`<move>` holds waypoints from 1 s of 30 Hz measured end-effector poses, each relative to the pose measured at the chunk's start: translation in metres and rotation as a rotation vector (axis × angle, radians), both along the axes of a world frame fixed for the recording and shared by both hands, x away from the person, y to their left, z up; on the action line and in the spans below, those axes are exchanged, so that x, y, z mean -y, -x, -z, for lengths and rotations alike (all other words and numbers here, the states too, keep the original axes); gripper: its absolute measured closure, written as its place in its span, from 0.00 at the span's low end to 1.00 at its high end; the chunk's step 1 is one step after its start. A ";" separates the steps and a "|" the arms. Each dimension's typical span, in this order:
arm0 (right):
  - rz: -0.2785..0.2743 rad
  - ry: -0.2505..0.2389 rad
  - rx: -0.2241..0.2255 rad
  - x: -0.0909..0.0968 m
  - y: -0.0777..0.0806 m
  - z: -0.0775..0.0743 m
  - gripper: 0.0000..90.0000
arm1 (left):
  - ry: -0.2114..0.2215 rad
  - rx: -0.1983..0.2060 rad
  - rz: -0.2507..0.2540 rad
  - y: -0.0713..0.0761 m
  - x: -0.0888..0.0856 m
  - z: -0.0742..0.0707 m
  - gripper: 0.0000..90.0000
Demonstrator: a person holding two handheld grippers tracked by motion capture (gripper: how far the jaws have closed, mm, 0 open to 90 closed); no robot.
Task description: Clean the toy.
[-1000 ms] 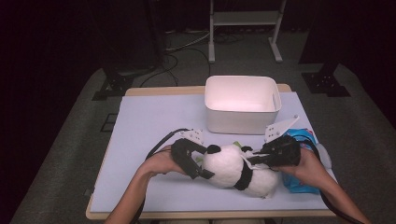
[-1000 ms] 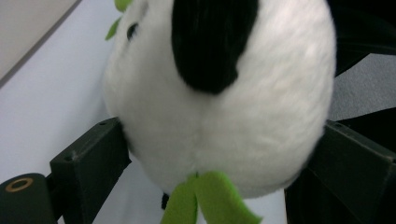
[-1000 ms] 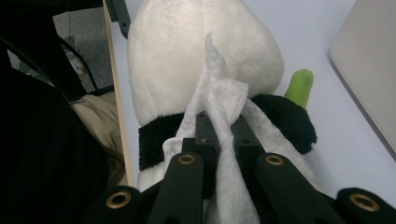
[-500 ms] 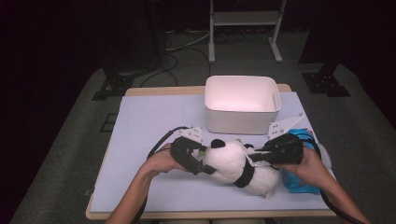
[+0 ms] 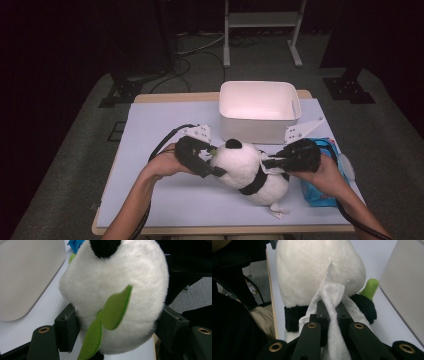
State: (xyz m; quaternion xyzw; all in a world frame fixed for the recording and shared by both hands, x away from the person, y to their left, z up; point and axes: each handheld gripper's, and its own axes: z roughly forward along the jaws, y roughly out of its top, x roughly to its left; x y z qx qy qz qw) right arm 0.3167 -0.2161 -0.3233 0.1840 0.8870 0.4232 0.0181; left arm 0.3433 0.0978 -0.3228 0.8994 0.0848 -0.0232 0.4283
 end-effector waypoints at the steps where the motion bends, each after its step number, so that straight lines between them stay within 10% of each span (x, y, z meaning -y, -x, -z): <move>1: -0.001 -0.002 -0.003 -0.001 0.000 0.000 0.93 | 0.000 0.003 -0.004 0.000 -0.001 -0.002 0.32; 30: -0.022 -0.053 0.010 -0.006 -0.005 -0.023 0.93 | -0.024 0.055 0.007 0.004 -0.005 -0.031 0.34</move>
